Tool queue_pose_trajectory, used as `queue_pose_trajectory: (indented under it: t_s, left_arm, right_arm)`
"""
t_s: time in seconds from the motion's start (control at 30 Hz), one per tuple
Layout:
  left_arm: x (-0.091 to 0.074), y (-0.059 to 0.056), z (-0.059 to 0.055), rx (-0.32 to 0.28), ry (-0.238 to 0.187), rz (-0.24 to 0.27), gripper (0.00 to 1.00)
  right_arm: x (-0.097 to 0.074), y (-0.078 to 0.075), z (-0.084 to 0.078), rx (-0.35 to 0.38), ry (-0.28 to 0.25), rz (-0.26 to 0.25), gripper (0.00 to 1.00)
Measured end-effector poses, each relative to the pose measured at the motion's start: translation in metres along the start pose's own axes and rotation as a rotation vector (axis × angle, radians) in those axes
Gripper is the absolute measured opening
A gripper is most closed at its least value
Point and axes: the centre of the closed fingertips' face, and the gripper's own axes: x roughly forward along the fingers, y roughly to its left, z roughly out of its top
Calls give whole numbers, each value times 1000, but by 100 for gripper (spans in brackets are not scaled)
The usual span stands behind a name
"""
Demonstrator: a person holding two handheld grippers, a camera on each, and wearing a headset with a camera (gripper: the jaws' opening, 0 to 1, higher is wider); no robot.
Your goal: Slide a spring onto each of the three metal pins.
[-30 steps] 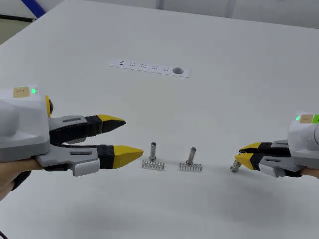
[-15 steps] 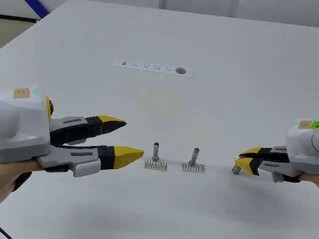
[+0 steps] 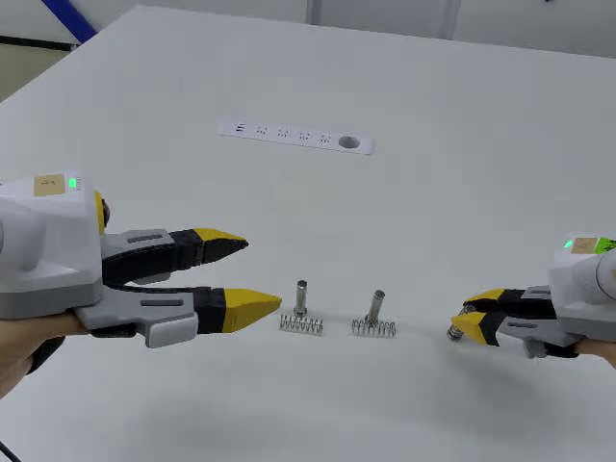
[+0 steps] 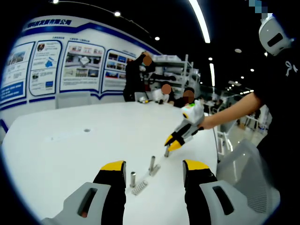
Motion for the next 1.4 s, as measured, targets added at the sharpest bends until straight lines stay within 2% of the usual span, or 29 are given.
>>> queue_pose_trajectory:
  t_s: [0.2,0.37,0.43,0.63,0.8,1.03,1.23,1.3,1.4]
  left_arm:
    - [-1,1,4,6,-8,2,50]
    - [0,2,5,15,-8,1,51]
    - [0,1,5,17,-9,-2,52]
    - [1,1,7,10,-24,-9,55]
    - [-1,6,10,5,-37,5,59]
    - [-4,14,10,9,-34,28,67]
    - [-3,17,3,13,-12,38,74]
    - [-4,19,-2,32,16,47,75]
    - [-4,19,-5,40,30,49,80]
  right_arm:
    - [-8,1,6,-11,-5,-2,19]
    - [-16,1,21,-38,-28,-15,20]
    - [-19,4,30,-76,-41,-14,20]
    - [-18,24,52,-124,-71,37,21]
    - [-7,39,56,-181,-56,90,21]
    - [12,60,51,-269,1,167,22]
    - [28,67,40,-302,52,206,22]
    - [33,68,37,-297,60,223,22]
    - [40,66,33,-298,77,226,22]
